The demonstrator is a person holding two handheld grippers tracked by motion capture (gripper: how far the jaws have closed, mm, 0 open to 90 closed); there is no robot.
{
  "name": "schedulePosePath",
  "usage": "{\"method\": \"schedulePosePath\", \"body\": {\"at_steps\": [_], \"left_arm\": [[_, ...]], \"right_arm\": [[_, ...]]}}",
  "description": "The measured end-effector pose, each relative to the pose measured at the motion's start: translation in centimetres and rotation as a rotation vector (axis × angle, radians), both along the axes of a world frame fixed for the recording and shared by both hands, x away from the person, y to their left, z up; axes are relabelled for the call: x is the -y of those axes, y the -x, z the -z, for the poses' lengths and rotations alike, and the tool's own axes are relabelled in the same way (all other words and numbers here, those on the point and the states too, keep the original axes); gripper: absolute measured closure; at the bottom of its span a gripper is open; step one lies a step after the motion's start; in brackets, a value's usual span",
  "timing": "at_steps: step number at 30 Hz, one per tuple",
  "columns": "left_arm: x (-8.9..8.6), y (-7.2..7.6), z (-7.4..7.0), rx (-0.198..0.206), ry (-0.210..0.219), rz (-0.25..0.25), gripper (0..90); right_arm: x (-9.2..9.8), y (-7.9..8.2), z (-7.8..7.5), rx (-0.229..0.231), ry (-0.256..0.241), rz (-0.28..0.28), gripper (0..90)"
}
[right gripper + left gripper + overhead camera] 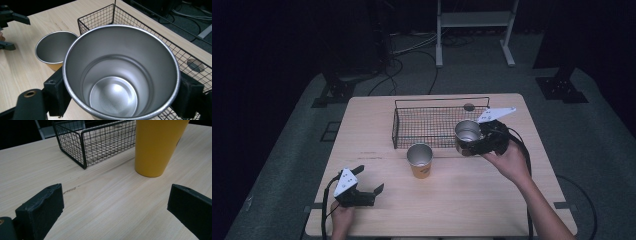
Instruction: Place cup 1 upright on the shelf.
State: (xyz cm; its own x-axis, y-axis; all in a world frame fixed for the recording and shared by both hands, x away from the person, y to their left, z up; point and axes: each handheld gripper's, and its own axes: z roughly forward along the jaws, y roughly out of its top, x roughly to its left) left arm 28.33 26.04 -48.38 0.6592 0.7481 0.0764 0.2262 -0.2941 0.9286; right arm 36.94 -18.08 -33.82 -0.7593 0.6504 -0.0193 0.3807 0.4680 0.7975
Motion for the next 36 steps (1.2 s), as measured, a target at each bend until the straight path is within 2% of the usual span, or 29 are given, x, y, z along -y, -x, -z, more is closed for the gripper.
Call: {"method": "schedulePosePath", "body": {"at_steps": [13,21,27,36], "left_arm": [[0.0,0.0,0.0,0.001,0.004,-0.001,0.0],[0.0,0.0,0.0,-0.002,0.004,0.0,0.0],[0.0,0.0,0.0,0.0,0.003,0.0,0.0],[0.0,0.0,0.0,-0.002,0.006,0.0,0.0]], "right_arm": [[0.4,-3.0,-0.1,-0.056,-0.018,0.027,17.5],[0.4,-4.3,-0.5,-0.075,-0.009,0.035,17.4],[0.0,-5.1,-1.1,-0.064,0.012,0.04,17.4],[-0.4,-6.8,-2.0,-0.064,0.004,0.045,17.4]]}}
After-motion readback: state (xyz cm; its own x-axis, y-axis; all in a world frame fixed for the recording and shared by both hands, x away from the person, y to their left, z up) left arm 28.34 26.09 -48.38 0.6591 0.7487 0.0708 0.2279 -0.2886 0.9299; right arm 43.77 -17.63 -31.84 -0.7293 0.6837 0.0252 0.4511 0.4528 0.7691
